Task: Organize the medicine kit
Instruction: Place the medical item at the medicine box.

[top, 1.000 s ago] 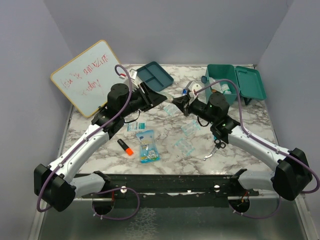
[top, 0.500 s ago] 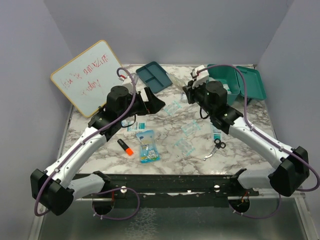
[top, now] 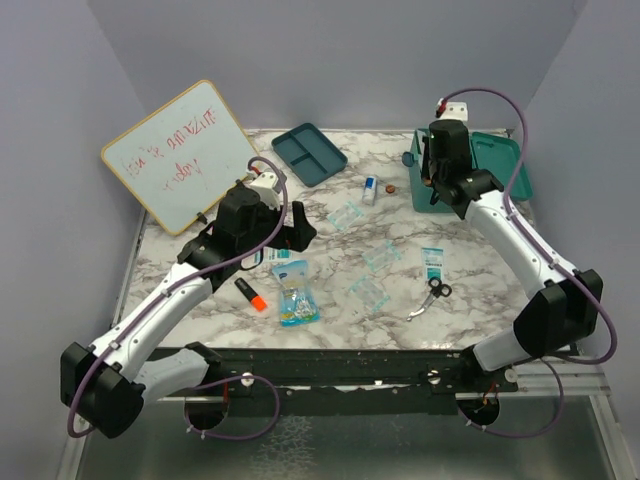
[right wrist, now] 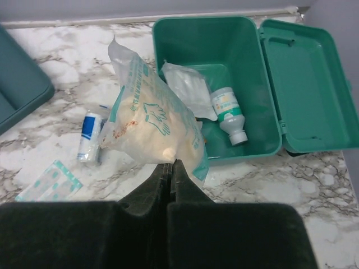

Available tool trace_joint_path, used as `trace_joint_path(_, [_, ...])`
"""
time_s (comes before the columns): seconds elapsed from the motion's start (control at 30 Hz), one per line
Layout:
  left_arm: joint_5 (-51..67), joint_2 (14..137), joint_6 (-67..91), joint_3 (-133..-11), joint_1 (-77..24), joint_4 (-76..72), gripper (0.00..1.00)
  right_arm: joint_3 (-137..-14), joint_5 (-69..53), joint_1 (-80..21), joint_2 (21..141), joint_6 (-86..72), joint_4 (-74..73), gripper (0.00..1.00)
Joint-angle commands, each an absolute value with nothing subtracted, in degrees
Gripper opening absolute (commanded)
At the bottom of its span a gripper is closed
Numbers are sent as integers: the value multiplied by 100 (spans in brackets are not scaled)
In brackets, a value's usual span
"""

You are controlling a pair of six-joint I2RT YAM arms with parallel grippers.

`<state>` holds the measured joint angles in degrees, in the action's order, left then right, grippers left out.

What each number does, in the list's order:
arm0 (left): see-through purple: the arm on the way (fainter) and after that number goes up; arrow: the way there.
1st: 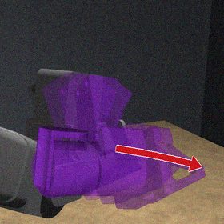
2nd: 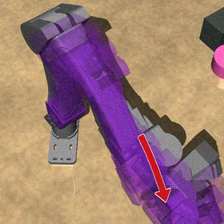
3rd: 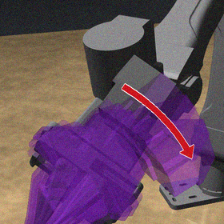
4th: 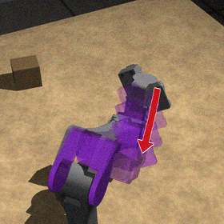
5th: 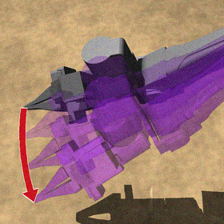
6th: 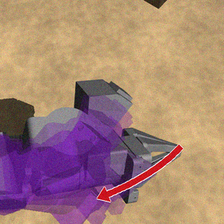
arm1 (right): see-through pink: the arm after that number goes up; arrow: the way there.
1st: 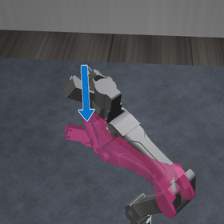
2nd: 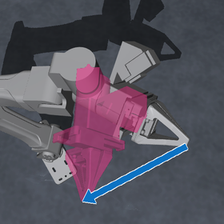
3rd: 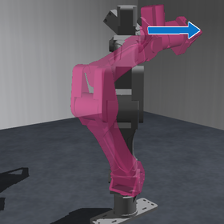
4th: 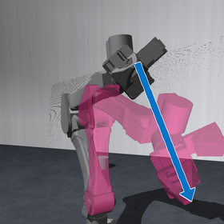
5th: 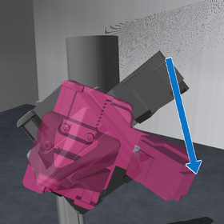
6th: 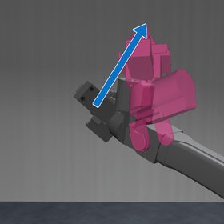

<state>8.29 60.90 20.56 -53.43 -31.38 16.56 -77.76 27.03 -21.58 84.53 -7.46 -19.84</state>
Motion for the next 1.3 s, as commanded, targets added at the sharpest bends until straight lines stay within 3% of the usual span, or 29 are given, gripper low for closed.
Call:
trace_joint_path(0.0, [434, 6188, 1631, -5090, -3164, 1869, 99, -8202, 3273, -1894, 8953, -986, -2689, 0])
trace_joint_path(0.67, [-258, 5773, 1389, -5073, -3164, 2126, 99, -9886, 3919, -1122, 11872, -1491, -3114, 0])
trace_joint_path(1.27, [-465, 5775, 1327, -5097, -3164, 2223, 99, -10153, 3991, -932, 11925, -1325, -3000, 1])
